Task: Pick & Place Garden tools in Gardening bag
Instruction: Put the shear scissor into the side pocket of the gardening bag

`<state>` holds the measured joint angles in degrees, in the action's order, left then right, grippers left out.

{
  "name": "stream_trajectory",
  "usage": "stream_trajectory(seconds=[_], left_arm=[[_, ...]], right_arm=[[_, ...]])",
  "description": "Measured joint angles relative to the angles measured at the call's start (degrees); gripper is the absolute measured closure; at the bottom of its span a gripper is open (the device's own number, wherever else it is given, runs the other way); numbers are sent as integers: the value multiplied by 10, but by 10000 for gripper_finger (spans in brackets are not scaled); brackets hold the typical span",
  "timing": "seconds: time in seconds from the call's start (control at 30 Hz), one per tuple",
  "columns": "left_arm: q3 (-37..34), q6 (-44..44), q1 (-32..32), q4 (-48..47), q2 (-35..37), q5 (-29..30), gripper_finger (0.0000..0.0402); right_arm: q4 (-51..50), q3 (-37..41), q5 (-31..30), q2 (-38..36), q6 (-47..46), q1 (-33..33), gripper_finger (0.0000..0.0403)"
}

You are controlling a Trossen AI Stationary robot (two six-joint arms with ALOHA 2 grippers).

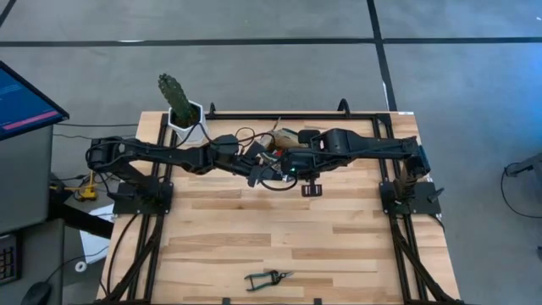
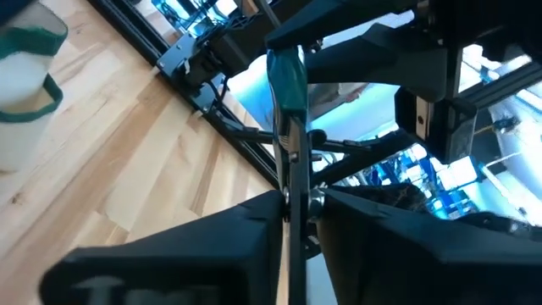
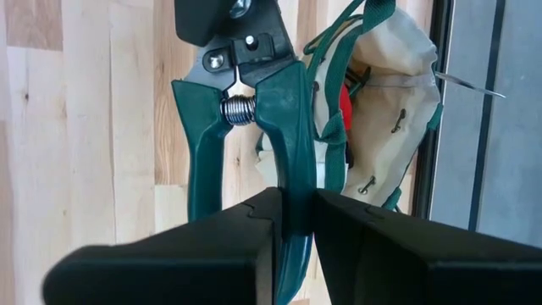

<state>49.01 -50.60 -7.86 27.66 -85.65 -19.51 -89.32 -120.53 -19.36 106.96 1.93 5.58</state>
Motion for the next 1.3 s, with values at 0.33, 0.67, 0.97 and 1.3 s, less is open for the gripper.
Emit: stream_trajectory(seconds=[0.33,0.67,0.97,1.3], left_arm=[[0,37,0,0,0,0,366],[0,38,0,2,0,-6,366],[0,39,0,3,0,-7,366],[-1,37,0,-2,-1,-8,366]], right_arm=[[0,0,0,0,1,0,364],[0,0,0,-1,0,0,343],[-2,0,-1,-1,0,1,344],[-7,-75,-1,-1,5,0,328]])
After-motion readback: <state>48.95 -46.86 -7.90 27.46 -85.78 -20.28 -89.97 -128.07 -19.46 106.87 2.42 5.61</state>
